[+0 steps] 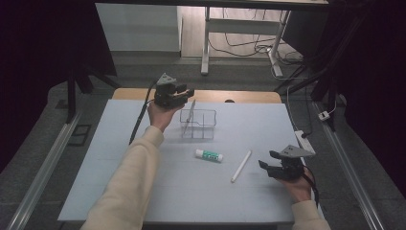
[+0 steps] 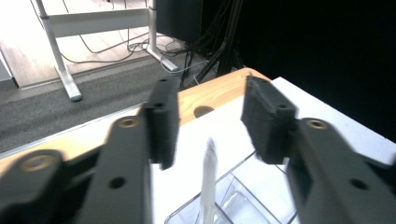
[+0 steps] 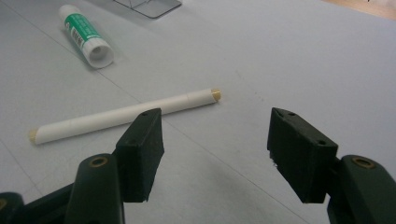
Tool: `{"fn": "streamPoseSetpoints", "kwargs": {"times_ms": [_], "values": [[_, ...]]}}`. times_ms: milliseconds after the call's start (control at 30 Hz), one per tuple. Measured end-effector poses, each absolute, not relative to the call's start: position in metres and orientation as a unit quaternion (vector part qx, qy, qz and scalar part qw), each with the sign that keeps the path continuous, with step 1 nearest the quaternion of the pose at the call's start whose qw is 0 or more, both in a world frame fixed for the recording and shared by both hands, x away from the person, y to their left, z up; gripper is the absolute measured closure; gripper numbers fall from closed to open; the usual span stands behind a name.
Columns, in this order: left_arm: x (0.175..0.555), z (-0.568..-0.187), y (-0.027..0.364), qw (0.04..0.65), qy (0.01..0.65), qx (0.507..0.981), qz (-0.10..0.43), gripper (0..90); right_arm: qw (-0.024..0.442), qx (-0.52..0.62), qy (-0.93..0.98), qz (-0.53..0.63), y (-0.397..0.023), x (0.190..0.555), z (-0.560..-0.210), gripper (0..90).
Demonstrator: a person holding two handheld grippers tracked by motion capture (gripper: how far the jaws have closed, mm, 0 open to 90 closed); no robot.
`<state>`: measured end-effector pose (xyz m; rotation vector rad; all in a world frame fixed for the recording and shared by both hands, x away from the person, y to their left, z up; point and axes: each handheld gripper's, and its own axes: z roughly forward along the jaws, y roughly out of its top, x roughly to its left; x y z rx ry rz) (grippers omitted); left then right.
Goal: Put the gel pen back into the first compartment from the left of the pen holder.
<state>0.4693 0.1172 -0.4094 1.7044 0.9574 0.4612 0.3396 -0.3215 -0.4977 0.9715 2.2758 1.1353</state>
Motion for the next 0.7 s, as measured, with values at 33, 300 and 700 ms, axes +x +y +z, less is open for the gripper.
{"fn": "streamPoseSetpoints", "kwargs": {"times_ms": [33,300,700], "values": [[0.469,-0.409,0.118,0.538,0.401,0.716,0.193,50.4,0.208,0.349,0.818,0.408,-0.322,0.34,-0.498,35.6],[0.458,-0.409,0.123,0.526,0.388,0.732,0.194,41.1,0.209,0.349,0.818,0.408,-0.321,0.34,-0.498,35.6],[0.418,-0.408,0.136,0.497,0.354,0.769,0.19,40.9,0.208,0.346,0.818,0.41,-0.322,0.339,-0.497,35.5]]}}
